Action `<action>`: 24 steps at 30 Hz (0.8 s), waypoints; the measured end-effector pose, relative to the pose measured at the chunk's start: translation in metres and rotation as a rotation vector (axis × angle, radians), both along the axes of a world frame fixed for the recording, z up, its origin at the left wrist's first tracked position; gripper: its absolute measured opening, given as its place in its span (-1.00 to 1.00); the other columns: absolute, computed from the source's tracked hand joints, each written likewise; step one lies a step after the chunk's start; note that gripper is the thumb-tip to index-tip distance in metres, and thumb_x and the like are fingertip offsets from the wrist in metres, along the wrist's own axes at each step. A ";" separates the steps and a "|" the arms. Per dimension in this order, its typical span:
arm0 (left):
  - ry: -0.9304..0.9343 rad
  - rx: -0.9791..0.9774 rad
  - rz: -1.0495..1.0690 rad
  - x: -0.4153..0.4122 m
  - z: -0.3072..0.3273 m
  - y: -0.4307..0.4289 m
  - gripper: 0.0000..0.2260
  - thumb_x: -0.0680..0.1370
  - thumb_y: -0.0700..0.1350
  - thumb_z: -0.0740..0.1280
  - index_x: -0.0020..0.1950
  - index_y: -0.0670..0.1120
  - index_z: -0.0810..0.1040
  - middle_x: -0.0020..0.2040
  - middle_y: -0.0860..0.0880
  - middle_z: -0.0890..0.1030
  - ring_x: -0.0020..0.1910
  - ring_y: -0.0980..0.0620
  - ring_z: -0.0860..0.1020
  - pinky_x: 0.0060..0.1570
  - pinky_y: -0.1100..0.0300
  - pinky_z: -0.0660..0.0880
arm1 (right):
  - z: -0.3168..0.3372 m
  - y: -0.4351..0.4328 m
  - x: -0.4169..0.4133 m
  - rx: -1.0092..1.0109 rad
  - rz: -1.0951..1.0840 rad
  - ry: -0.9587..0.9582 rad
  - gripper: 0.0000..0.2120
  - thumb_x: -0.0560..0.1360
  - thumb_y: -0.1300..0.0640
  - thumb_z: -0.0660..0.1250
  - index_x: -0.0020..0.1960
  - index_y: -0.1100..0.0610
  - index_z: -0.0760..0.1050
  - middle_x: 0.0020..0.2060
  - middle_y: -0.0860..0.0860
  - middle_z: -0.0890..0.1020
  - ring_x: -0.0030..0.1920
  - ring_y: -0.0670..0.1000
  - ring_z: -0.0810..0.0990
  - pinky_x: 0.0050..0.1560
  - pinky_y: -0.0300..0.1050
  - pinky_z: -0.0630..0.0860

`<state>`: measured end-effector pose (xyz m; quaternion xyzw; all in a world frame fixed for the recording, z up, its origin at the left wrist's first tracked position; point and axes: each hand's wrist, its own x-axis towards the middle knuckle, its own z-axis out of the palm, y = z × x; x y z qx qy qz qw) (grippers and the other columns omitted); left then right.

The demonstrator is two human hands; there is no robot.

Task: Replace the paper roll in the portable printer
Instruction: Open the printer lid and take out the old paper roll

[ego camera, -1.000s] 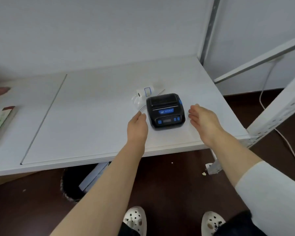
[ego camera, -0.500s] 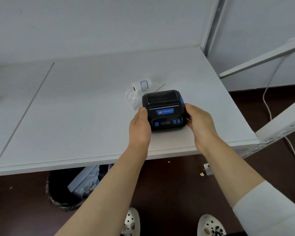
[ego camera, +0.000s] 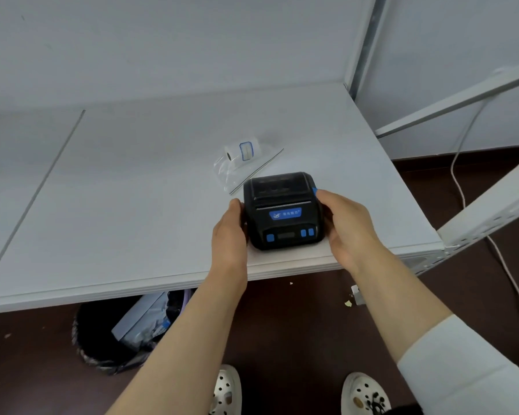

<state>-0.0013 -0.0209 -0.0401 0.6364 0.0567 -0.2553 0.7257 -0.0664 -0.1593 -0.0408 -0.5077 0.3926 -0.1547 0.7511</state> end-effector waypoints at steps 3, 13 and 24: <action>0.008 -0.040 -0.014 0.004 -0.003 -0.004 -0.67 0.61 0.01 0.13 -0.28 0.10 0.58 -0.34 0.23 0.65 -0.11 0.21 0.54 0.02 0.25 0.41 | 0.001 -0.001 0.005 0.030 -0.023 -0.006 -0.84 0.46 0.17 0.32 -0.03 0.18 0.63 -0.23 0.00 0.67 -0.15 -0.04 0.63 -0.11 -0.16 0.54; -0.030 -0.026 0.006 0.009 -0.011 -0.008 -0.70 0.58 0.00 0.17 -0.26 0.09 0.63 -0.23 0.16 0.68 -0.05 0.12 0.59 0.14 0.16 0.46 | 0.006 -0.004 0.008 0.030 -0.046 -0.020 -0.90 0.42 0.23 0.35 -0.24 0.12 0.61 -0.35 -0.01 0.64 -0.28 -0.05 0.61 -0.25 -0.18 0.54; -0.041 -0.013 0.014 0.009 -0.012 -0.009 -0.73 0.58 0.01 0.18 -0.13 0.01 0.65 -0.14 0.06 0.69 -0.01 0.07 0.60 0.10 0.17 0.49 | 0.007 -0.007 0.008 0.056 -0.064 -0.041 -0.90 0.43 0.27 0.36 -0.21 0.13 0.61 -0.33 0.00 0.67 -0.31 -0.08 0.64 -0.28 -0.24 0.55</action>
